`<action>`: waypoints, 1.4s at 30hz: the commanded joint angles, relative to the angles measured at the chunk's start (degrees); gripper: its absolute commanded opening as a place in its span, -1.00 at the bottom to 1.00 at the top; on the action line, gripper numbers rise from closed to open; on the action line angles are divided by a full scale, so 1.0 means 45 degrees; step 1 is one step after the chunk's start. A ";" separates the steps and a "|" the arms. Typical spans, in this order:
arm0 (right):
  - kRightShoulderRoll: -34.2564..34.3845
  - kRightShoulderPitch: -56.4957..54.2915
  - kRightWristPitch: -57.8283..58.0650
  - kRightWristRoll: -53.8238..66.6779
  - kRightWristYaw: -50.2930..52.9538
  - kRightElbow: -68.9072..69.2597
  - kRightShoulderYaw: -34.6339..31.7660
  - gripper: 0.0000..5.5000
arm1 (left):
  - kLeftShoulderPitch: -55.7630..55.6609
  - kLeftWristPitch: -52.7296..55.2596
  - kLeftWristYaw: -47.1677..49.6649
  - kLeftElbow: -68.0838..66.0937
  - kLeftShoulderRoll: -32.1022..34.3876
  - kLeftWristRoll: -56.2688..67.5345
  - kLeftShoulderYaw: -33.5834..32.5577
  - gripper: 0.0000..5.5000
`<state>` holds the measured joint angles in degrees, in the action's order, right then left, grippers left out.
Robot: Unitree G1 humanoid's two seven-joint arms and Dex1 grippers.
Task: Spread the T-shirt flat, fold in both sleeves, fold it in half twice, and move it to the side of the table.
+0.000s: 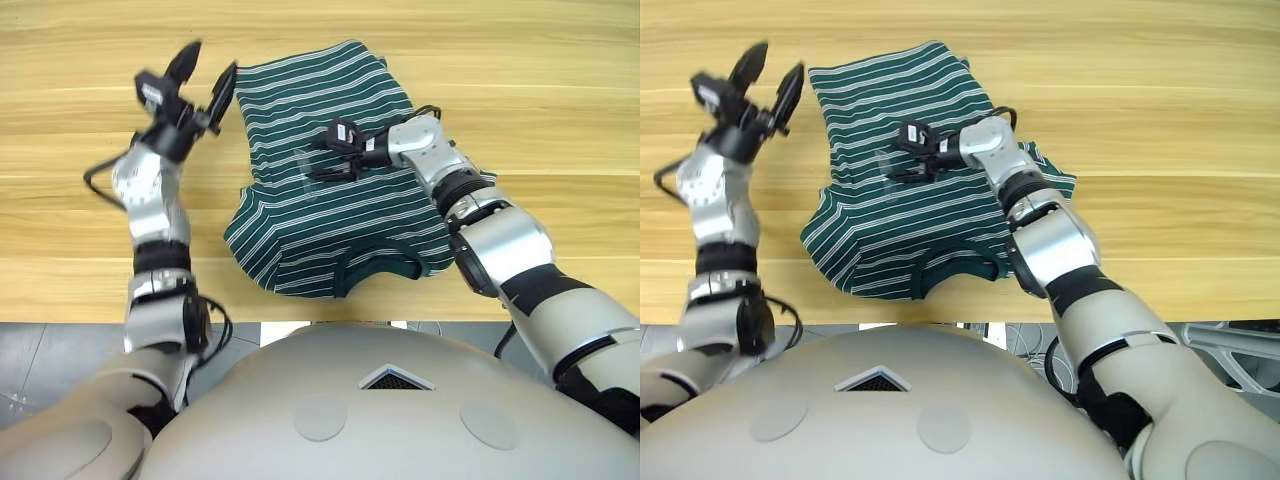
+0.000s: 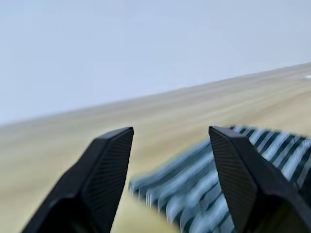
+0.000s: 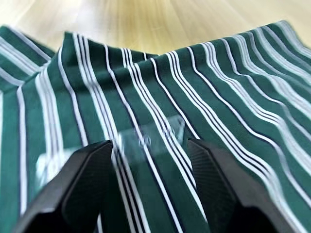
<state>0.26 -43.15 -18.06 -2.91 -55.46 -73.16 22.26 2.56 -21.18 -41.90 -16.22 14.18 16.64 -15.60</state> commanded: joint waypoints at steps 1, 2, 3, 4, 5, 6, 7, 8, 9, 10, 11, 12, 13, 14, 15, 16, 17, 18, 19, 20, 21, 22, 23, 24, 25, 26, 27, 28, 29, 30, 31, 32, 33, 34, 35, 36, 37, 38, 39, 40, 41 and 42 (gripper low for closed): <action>0.0737 -0.0986 0.1951 -0.0690 0.2738 -0.1031 -0.0589 0.03 | 0.6751 0.2634 0.2000 0.4904 -0.1805 0.1240 0.0094 0.00; 0.0628 -0.1077 0.2072 -0.0632 0.3230 -0.1077 -0.0815 0.03 | 0.7179 0.2919 0.2197 0.5457 -0.1885 0.1182 0.0335 0.00; 0.0540 -0.1154 0.2115 -0.0621 0.3545 -0.1103 -0.1035 0.03 | 0.7389 0.3200 0.2372 0.6031 -0.1837 0.1150 0.0450 0.00; 0.0481 -0.1236 0.2136 -0.0637 0.3822 -0.1122 -0.1241 0.03 | 0.7490 0.3481 0.2549 0.6527 -0.1731 0.1173 0.0404 0.00; 0.0458 -0.1336 0.2131 -0.0748 0.4085 -0.1139 -0.1365 0.03 | 0.7629 0.3751 0.2776 0.6973 -0.1637 0.1238 0.0254 0.00; 0.0465 -0.1411 0.2113 -0.0899 0.4320 -0.1157 -0.1435 0.03 | 0.7766 0.3975 0.2997 0.7292 -0.1572 0.1314 0.0108 0.00; 0.0492 -0.1487 0.2135 -0.1006 0.4556 -0.1174 -0.1540 0.03 | 0.7901 0.4177 0.3229 0.7510 -0.1545 0.1371 -0.0024 0.00; 0.0517 -0.1540 0.2153 -0.1138 0.4765 -0.1187 -0.1652 0.03 | 0.8004 0.4374 0.3419 0.7673 -0.1531 0.1399 -0.0090 0.00; 0.0553 -0.1586 0.2167 -0.1272 0.4969 -0.1199 -0.1732 0.03 | 0.8139 0.4491 0.3563 0.7818 -0.1583 0.1417 -0.0074 0.00; 0.0567 -0.1624 0.2115 -0.1382 0.5149 -0.1201 -0.1793 0.03 | 0.8243 0.4597 0.3615 0.7933 -0.1644 0.1425 0.0033 0.00; 0.0572 -0.1647 0.2034 -0.1467 0.5221 -0.1196 -0.1872 0.03 | 0.8284 0.4674 0.3640 0.8002 -0.1681 0.1409 0.0163 0.00; 0.0582 -0.1658 0.1859 -0.1481 0.5093 -0.1169 -0.1988 0.03 | 0.8161 0.4758 0.3705 0.7835 -0.1700 0.1341 0.0263 0.00; 0.0595 -0.1666 0.1605 -0.1478 0.4867 -0.1128 -0.2134 0.03 | 0.7984 0.4819 0.3780 0.7611 -0.1696 0.1277 0.0330 0.00; 0.0605 -0.1674 0.1334 -0.1454 0.4593 -0.1084 -0.2273 0.03 | 0.7826 0.4882 0.3849 0.7443 -0.1686 0.1246 0.0382 0.00; 0.0594 -0.1715 0.0906 -0.1325 0.4187 -0.1003 -0.2467 0.03 | 0.7660 0.5021 0.3913 0.7298 -0.1682 0.1216 0.0489 0.00; 0.0566 -0.1800 0.0534 -0.1135 0.3798 -0.0917 -0.2727 0.03 | 0.7619 0.5250 0.3994 0.7231 -0.1712 0.1231 0.0618 0.00; 0.0527 -0.1904 0.0222 -0.0906 0.3395 -0.0834 -0.3035 0.03 | 0.7656 0.5513 0.4052 0.7150 -0.1750 0.1309 0.0739 0.00; 0.0486 -0.1995 -0.0005 -0.0720 0.3037 -0.0771 -0.3307 0.03 | 0.7764 0.5718 0.4130 0.7093 -0.1770 0.1292 0.0858 0.00; 0.0423 -0.2066 -0.0198 -0.0629 0.2774 -0.0726 -0.3502 0.03 | 0.7907 0.5855 0.4198 0.7074 -0.1809 0.1252 0.0958 0.00; 0.0317 -0.2100 -0.0444 -0.0595 0.2505 -0.0674 -0.3609 0.03 | 0.8104 0.6041 0.4208 0.7094 -0.1836 0.1273 0.1086 0.00; 0.0223 -0.2112 -0.0656 -0.0585 0.2282 -0.0623 -0.3697 0.03 | 0.8228 0.6187 0.4252 0.7061 -0.1858 0.1257 0.1188 0.00; 0.0154 -0.2111 -0.0825 -0.0612 0.2129 -0.0594 -0.3760 0.03 | 0.8262 0.6312 0.4290 0.6948 -0.1868 0.1236 0.1254 0.00; 0.0099 -0.2088 -0.0980 -0.0662 0.1998 -0.0568 -0.3786 0.03 | 0.8236 0.6434 0.4364 0.6766 -0.1875 0.1179 0.1291 0.00; 0.0058 -0.2040 -0.1160 -0.0731 0.1870 -0.0534 -0.3785 0.03 | 0.8182 0.6568 0.4456 0.6570 -0.1885 0.1135 0.1325 0.00; 0.0026 -0.1991 -0.1343 -0.0782 0.1735 -0.0485 -0.3771 0.03 | 0.8216 0.6805 0.4521 0.6446 -0.1894 0.1124 0.1397 0.00; -0.0002 -0.1963 -0.1501 -0.0809 0.1614 -0.0438 -0.3762 0.03 | 0.8300 0.6988 0.4625 0.6287 -0.1944 0.1140 0.1414 0.00; -0.0028 -0.1951 -0.1625 -0.0827 0.1532 -0.0404 -0.3758 0.03 | 0.8409 0.7097 0.4675 0.6171 -0.1960 0.1128 0.1459 0.00; -0.0078 -0.1945 -0.1756 -0.0825 0.1449 -0.0369 -0.3772 0.03 | 0.8484 0.7201 0.4629 0.6080 -0.1973 0.1213 0.1539 0.00; -0.0120 -0.1946 -0.1845 -0.0804 0.1412 -0.0343 -0.3809 0.03 | 0.8476 0.7242 0.4604 0.6027 -0.1963 0.1227 0.1620 0.00; -0.0148 -0.1952 -0.1906 -0.0784 0.1400 -0.0330 -0.3845 0.03 | 0.8429 0.7264 0.4534 0.5996 -0.1968 0.1316 0.1672 0.00; -0.0160 -0.1957 -0.1947 -0.0768 0.1395 -0.0322 -0.3876 0.03 | 0.8402 0.7308 0.4446 0.6048 -0.1995 0.1454 0.1755 0.00; -0.0164 -0.1958 -0.1974 -0.0763 0.1389 -0.0319 -0.3897 0.03 | 0.8406 0.7325 0.4396 0.6120 -0.2009 0.1526 0.1832 0.00; -0.0180 -0.1939 -0.2013 -0.0772 0.1395 -0.0317 -0.3909 0.03 | 0.8408 0.7335 0.4312 0.6167 -0.1973 0.1587 0.1909 -0.06; -0.0201 -0.1922 -0.2046 -0.0784 0.1407 -0.0314 -0.3921 0.03 | 0.8388 0.7350 0.4255 0.6201 -0.1915 0.1632 0.1969 -0.12; -0.0211 -0.1915 -0.2076 -0.0808 0.1454 -0.0314 -0.3920 0.03 | 0.8354 0.7363 0.4192 0.6199 -0.1848 0.1688 0.2011 -0.19; -0.0203 -0.1923 -0.2095 -0.0826 0.1497 -0.0317 -0.3921 0.03 | 0.8338 0.7362 0.4153 0.6205 -0.1816 0.1744 0.2038 -0.25; -0.0199 -0.1941 -0.2114 -0.0819 0.1520 -0.0313 -0.3939 0.03 | 0.8332 0.7357 0.4095 0.6237 -0.1810 0.1826 0.2080 -0.34; -0.0213 -0.1949 -0.2155 -0.0785 0.1534 -0.0298 -0.3978 0.03 | 0.8304 0.7371 0.4038 0.6264 -0.1809 0.1943 0.2093 -0.38; -0.0243 -0.1955 -0.2198 -0.0732 0.1530 -0.0279 -0.4033 0.03 | 0.8237 0.7409 0.4006 0.6257 -0.1792 0.2055 0.2072 -0.45; -0.0263 -0.1963 -0.2227 -0.0688 0.1531 -0.0266 -0.4080 0.03 | 0.8159 0.7434 0.4007 0.6225 -0.1771 0.2138 0.2025 -0.51; -0.0285 -0.1972 -0.2255 -0.0646 0.1542 -0.0254 -0.4134 0.03 | 0.8047 0.7446 0.4050 0.6130 -0.1757 0.2223 0.1936 -0.56; -0.0289 -0.1982 -0.2273 -0.0625 0.1554 -0.0250 -0.4170 0.03 | 0.7964 0.7431 0.4105 0.6038 -0.1761 0.2263 0.1844 -0.61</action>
<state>-0.24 -51.39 -27.83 -6.35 -48.54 -75.19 4.29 38.52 9.75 -24.18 13.41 5.94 26.84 -7.06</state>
